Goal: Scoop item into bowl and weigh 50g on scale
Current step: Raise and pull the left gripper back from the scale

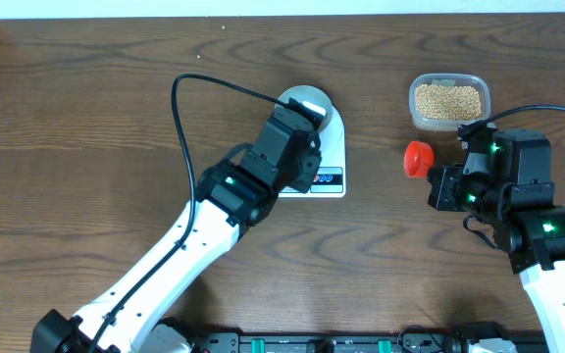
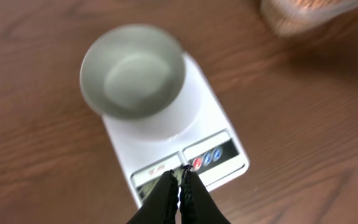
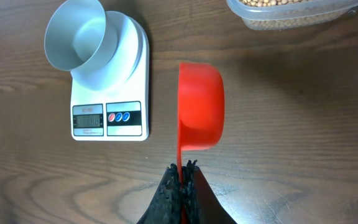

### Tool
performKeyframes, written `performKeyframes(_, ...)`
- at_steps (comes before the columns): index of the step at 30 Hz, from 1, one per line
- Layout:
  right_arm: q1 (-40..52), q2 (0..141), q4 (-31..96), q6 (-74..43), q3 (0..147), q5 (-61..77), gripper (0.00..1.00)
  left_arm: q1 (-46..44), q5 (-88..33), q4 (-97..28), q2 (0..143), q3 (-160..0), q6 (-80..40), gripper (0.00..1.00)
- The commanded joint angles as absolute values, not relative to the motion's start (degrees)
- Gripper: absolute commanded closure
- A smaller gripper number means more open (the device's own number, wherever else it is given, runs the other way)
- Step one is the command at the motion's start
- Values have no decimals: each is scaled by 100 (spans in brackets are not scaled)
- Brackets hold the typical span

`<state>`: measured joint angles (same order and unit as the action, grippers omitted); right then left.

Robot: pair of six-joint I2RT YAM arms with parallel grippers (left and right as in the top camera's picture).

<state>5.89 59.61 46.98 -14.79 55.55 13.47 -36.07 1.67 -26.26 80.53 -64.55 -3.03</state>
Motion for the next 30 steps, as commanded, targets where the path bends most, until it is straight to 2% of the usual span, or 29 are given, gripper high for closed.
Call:
performKeyframes(1, 572, 5948, 4694, -1406, 5666, 1385, 99, -3299, 152, -2816, 8160, -6392, -191, 93)
performKeyframes(9, 572, 5948, 4696, -1404, 5666, 1382, 99, -2582, -1118, -2928, 8307, -6285, 287, 92)
performKeyframes(30, 572, 5948, 4720, -1361, 5666, 1365, 99, -2847, -902, -3092, 7728, -6285, -493, 92)
